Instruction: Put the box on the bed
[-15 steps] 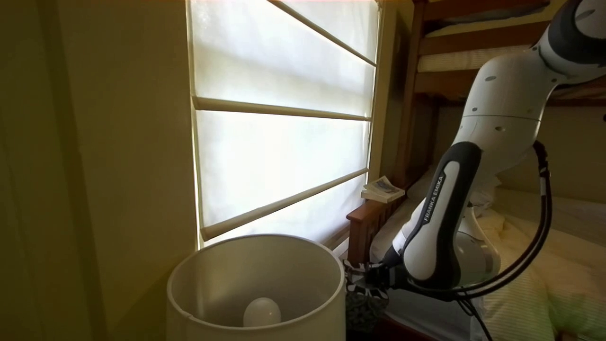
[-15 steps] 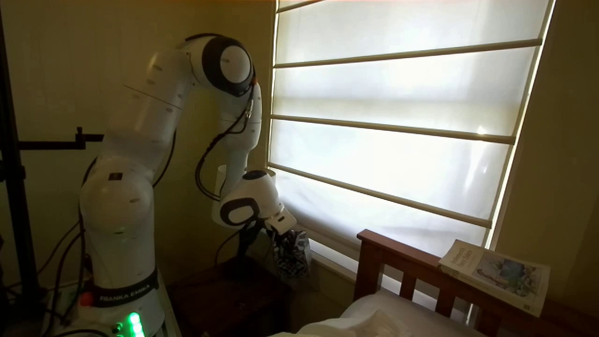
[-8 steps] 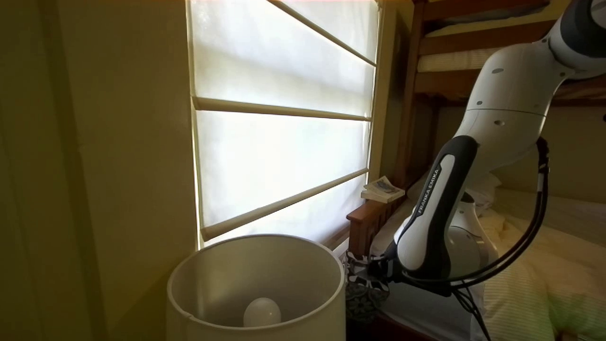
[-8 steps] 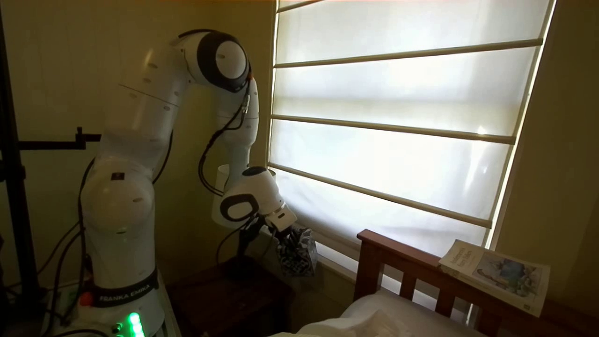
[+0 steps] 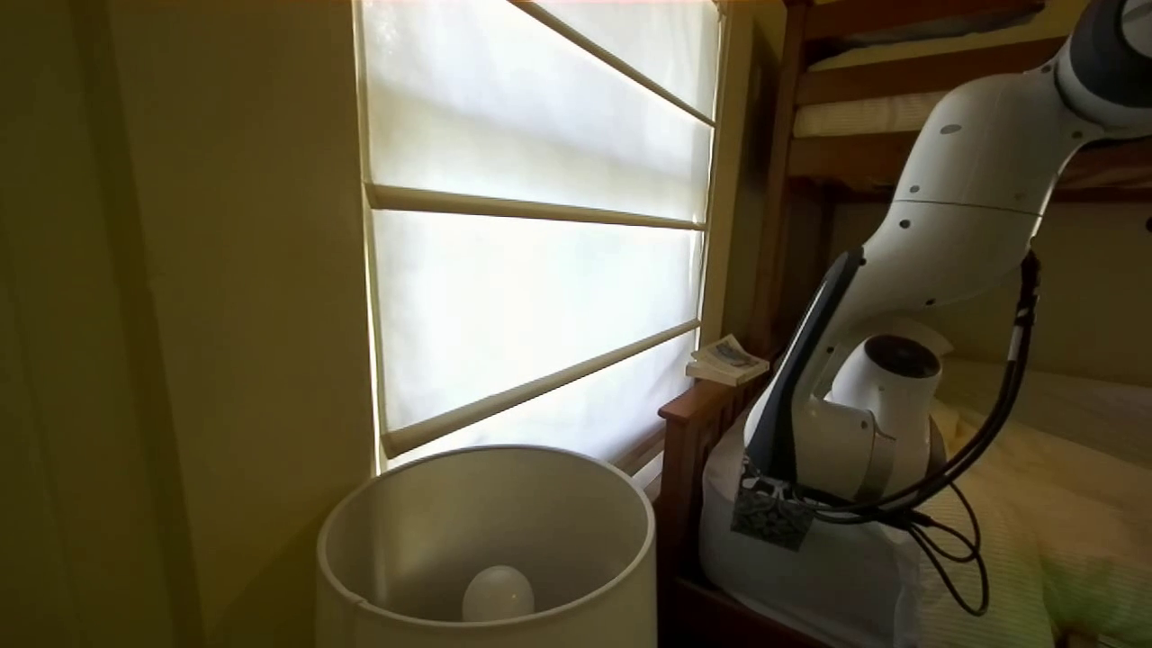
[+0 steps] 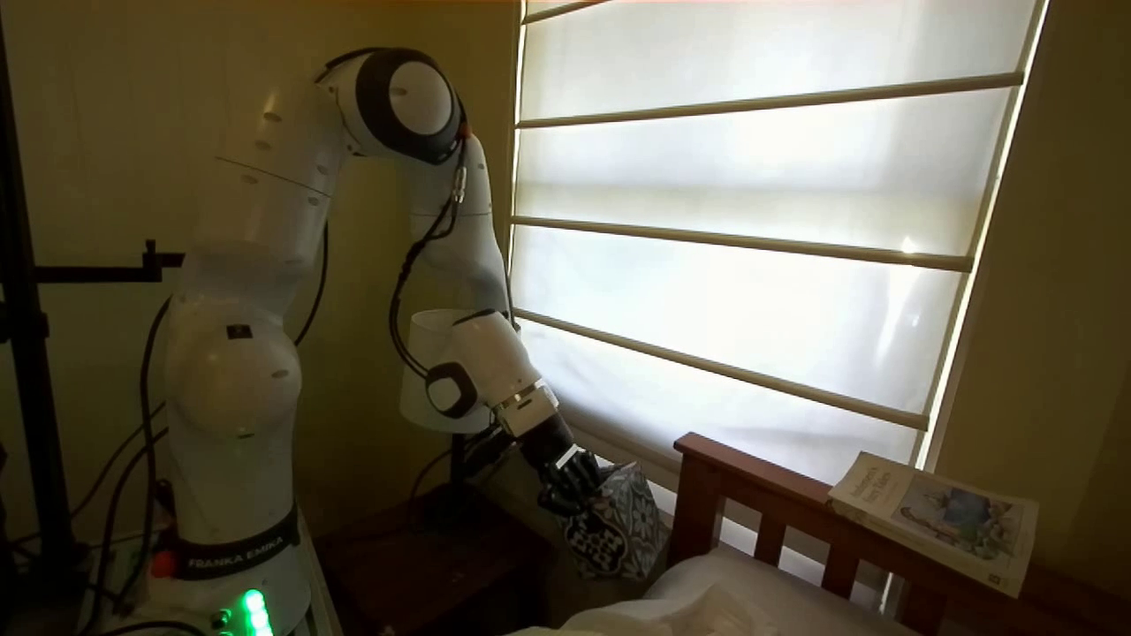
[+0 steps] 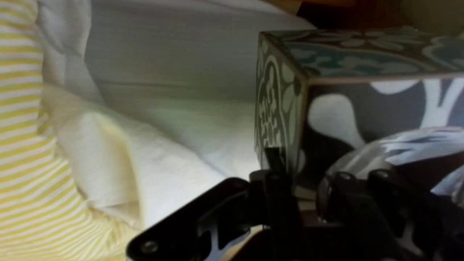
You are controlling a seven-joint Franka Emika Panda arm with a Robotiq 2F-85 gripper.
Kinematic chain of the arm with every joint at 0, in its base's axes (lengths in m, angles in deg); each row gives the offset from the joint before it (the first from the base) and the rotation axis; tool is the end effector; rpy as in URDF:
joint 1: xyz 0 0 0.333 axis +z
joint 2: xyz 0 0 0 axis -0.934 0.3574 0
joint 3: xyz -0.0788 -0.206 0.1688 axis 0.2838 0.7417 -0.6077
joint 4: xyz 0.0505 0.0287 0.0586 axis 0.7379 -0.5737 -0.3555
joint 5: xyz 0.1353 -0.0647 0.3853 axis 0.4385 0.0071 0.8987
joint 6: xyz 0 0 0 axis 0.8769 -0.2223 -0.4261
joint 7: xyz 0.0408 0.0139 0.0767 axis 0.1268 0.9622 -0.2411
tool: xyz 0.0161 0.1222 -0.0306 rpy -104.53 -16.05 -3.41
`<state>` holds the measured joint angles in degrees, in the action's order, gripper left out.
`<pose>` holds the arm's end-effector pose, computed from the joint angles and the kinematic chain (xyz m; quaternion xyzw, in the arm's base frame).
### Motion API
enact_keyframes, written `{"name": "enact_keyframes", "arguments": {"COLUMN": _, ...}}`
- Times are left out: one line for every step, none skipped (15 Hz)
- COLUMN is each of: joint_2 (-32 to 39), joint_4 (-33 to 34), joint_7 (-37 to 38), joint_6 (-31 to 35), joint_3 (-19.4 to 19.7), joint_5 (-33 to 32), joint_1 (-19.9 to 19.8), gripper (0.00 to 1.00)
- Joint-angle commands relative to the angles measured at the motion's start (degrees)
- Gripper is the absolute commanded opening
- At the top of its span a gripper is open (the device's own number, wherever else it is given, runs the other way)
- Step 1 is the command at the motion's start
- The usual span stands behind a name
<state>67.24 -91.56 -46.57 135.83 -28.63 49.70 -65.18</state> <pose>0.3554 -0.1021 0.1494 0.7720 -0.5368 0.3173 0.1231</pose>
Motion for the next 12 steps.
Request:
{"name": "enact_keyframes", "arguments": {"joint_2": -12.14, "joint_4": -1.65, "joint_7": -2.95, "joint_6": 2.22, "joint_3": -1.48, "joint_5": 10.26, "joint_1": 0.31, "gripper": 0.01}}
{"name": "enact_keyframes", "arguments": {"joint_2": -14.28, "joint_4": -0.68, "joint_7": -4.27, "joint_6": 2.71, "joint_3": -1.57, "joint_5": 13.71, "joint_1": 0.24, "gripper": 0.01}}
{"name": "enact_keyframes", "arguments": {"joint_2": -17.19, "joint_4": -1.52, "joint_7": -4.82, "joint_6": 3.52, "joint_3": -1.24, "joint_5": 16.61, "joint_1": 0.00, "gripper": 0.01}}
{"name": "enact_keyframes", "arguments": {"joint_2": -20.37, "joint_4": -2.04, "joint_7": -5.77, "joint_6": 3.92, "joint_3": -0.77, "joint_5": 19.40, "joint_1": -0.42, "gripper": 0.01}}
{"name": "enact_keyframes", "arguments": {"joint_2": -22.90, "joint_4": -0.58, "joint_7": -7.78, "joint_6": 4.37, "joint_3": -0.15, "joint_5": 21.79, "joint_1": -0.91, "gripper": 0.01}}
{"name": "enact_keyframes", "arguments": {"joint_2": -15.27, "joint_4": -0.18, "joint_7": -3.59, "joint_6": 4.45, "joint_3": -0.84, "joint_5": 16.65, "joint_1": -0.45, "gripper": 0.06}}
{"name": "enact_keyframes", "arguments": {"joint_2": -17.91, "joint_4": -0.17, "joint_7": -4.88, "joint_6": 4.58, "joint_3": -0.66, "joint_5": 18.34, "joint_1": -0.85, "gripper": 0.06}}
{"name": "enact_keyframes", "arguments": {"joint_2": -19.92, "joint_4": -0.19, "joint_7": -5.81, "joint_6": 4.55, "joint_3": -0.53, "joint_5": 19.26, "joint_1": -1.21, "gripper": 0.06}}
{"name": "enact_keyframes", "arguments": {"joint_2": -21.15, "joint_4": -0.24, "joint_7": -6.26, "joint_6": 4.54, "joint_3": -0.49, "joint_5": 19.68, "joint_1": -1.39, "gripper": 0.06}}
{"name": "enact_keyframes", "arguments": {"joint_2": -21.57, "joint_4": 0.60, "joint_7": -6.04, "joint_6": 2.66, "joint_3": -0.18, "joint_5": 21.21, "joint_1": -0.45, "gripper": 0.01}}
{"name": "enact_keyframes", "arguments": {"joint_2": -23.68, "joint_4": 1.23, "joint_7": -6.62, "joint_6": 1.59, "joint_3": 0.51, "joint_5": 22.00, "joint_1": -0.98, "gripper": 0.01}}
{"name": "enact_keyframes", "arguments": {"joint_2": -25.89, "joint_4": 2.31, "joint_7": -8.87, "joint_6": 1.30, "joint_3": 2.32, "joint_5": 23.16, "joint_1": -2.70, "gripper": 0.01}}
